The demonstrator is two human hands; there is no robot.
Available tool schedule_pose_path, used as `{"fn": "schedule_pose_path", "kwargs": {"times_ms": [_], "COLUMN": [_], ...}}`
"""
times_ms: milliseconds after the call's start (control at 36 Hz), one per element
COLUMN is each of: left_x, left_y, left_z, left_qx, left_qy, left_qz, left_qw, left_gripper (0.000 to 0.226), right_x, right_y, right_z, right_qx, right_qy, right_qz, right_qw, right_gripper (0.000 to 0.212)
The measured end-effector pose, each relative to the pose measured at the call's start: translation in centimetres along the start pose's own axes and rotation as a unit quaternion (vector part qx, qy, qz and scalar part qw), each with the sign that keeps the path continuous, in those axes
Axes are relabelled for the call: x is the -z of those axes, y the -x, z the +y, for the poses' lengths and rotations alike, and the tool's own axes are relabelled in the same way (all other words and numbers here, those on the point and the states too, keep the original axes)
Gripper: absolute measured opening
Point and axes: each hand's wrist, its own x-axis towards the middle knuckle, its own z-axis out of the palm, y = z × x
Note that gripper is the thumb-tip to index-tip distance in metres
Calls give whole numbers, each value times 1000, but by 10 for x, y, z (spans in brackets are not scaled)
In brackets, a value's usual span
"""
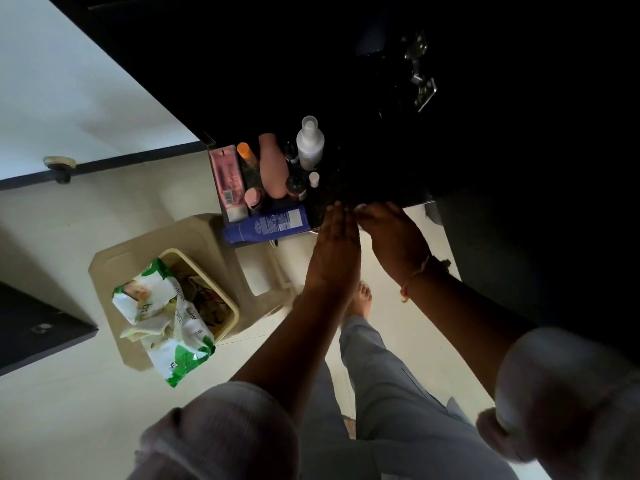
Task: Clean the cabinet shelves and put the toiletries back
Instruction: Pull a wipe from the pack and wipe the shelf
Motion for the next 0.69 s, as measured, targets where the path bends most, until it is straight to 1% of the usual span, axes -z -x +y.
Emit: {"fn": "schedule_pose_path", "kwargs": {"times_ms": [28, 111, 167, 222, 250, 333, 417, 472, 556, 611, 694], "left_x": [1, 6, 6, 4, 2, -1, -4, -6, -7, -8, -9], "left_y": [1, 3, 2, 3, 4, 8, 15, 22, 33, 39, 47], "left_z": [1, 2, 1, -1, -2, -3, -4, -5, -5, -5, -7], "left_qx": [-1, -6, 1, 17, 24, 32, 37, 43, 44, 44, 44], "left_qy": [-6, -18, -29, -24, -21, -9, -7, -4, 0, 3, 2], "left_qz": [-9, -18, -10, -19, -30, -16, -35, -32, -25, -30, -50], "left_qw": [1000, 1000, 1000, 999, 999, 999, 999, 999, 999, 999, 998], "left_gripper": [62, 65, 62, 58, 59, 58, 64, 70, 72, 72, 71], "right_x": [2, 6, 9, 13, 15, 16, 14, 11, -1, -6, -7], "right_y": [7, 2, -16, -44, -60, -106, -132, -138, -130, -110, -73], "right_z": [-4, -7, -7, -5, -2, 9, 13, 7, -3, -12, -17], "right_qx": [-9, -51, -92, -154, -174, -162, -138, -123, -123, -102, -65], "right_qy": [-21, -43, -73, -133, -118, -48, 12, 13, 29, 46, 41], "right_qz": [-12, -5, 10, 43, 58, 67, -13, -35, -51, -67, -65], "right_qw": [1000, 998, 993, 978, 976, 983, 990, 992, 991, 991, 995], "right_gripper": [32, 29, 24, 17, 17, 23, 30, 30, 31, 36, 39]}}
